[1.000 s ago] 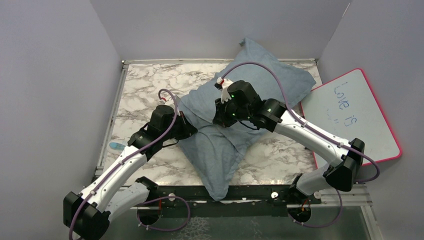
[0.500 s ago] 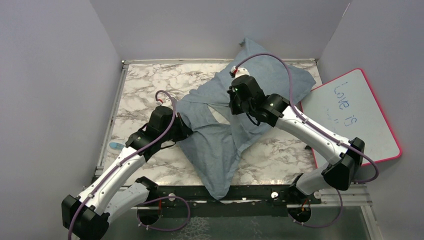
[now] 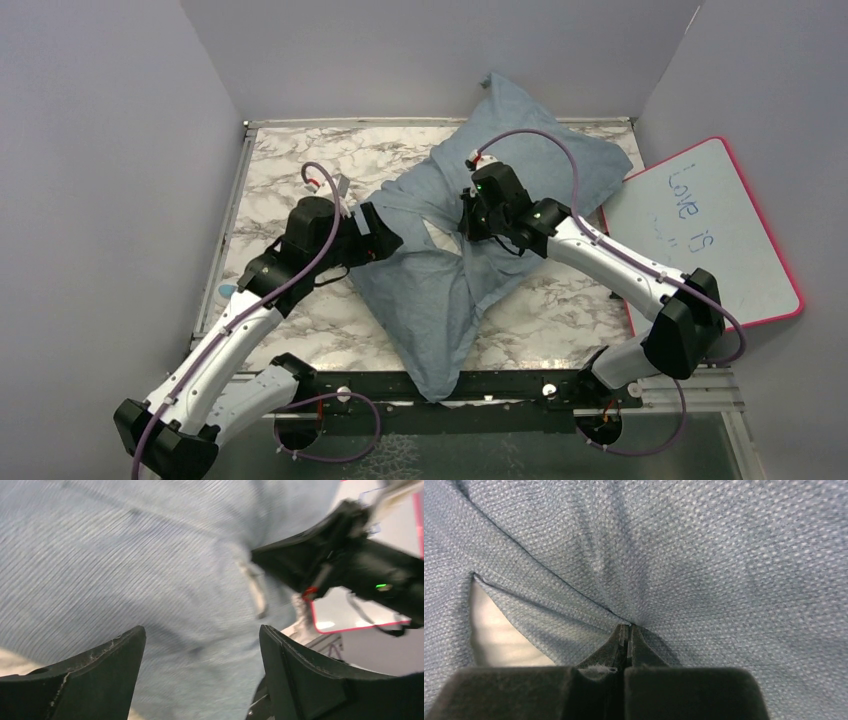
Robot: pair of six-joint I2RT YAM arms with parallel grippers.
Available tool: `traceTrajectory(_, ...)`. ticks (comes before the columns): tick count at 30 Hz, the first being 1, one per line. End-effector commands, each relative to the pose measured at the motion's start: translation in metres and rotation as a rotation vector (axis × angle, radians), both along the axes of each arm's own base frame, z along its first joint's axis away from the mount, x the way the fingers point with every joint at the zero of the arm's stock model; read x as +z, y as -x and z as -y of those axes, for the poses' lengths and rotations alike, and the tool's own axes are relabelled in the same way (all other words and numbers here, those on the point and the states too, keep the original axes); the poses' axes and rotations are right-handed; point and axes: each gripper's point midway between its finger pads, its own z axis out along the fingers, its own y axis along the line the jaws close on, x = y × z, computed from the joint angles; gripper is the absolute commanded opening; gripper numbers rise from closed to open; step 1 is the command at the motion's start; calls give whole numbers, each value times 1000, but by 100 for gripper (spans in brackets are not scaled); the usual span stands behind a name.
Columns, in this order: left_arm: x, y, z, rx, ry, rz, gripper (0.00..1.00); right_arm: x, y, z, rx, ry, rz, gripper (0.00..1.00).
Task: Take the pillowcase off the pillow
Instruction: Remove the pillow from the pillowcase.
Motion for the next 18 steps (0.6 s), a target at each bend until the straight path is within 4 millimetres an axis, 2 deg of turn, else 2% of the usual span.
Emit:
traceTrajectory(1, 46, -14, 30, -103, 87, 81, 86, -39, 37, -4, 89, 16, -175, 0)
traceTrajectory(6, 20, -30, 55, -145, -20, 28, 83, -35, 36, 2, 83, 36, -154, 1)
traceTrajectory(8, 4, -28, 67, -172, -91, -12, 81, -31, 37, 4, 76, 28, -145, 1)
traceTrajectory(10, -21, -22, 72, -186, -191, -79, 76, -26, 35, 8, 51, 27, -125, 1)
traceTrajectory(11, -34, -21, 69, -179, -242, -109, 71, -24, 35, 10, 44, 27, -117, 1)
traceTrajectory(14, -51, -18, 56, -130, -325, -144, 32, -20, 34, 13, 29, 30, -99, 1)
traceTrajectory(16, -48, -16, 44, -81, -329, -121, 11, -18, 31, 18, 11, 49, -81, 1)
traceTrajectory(18, -36, -13, 29, -27, -329, -80, 3, -18, 21, 31, -2, 127, -27, 1)
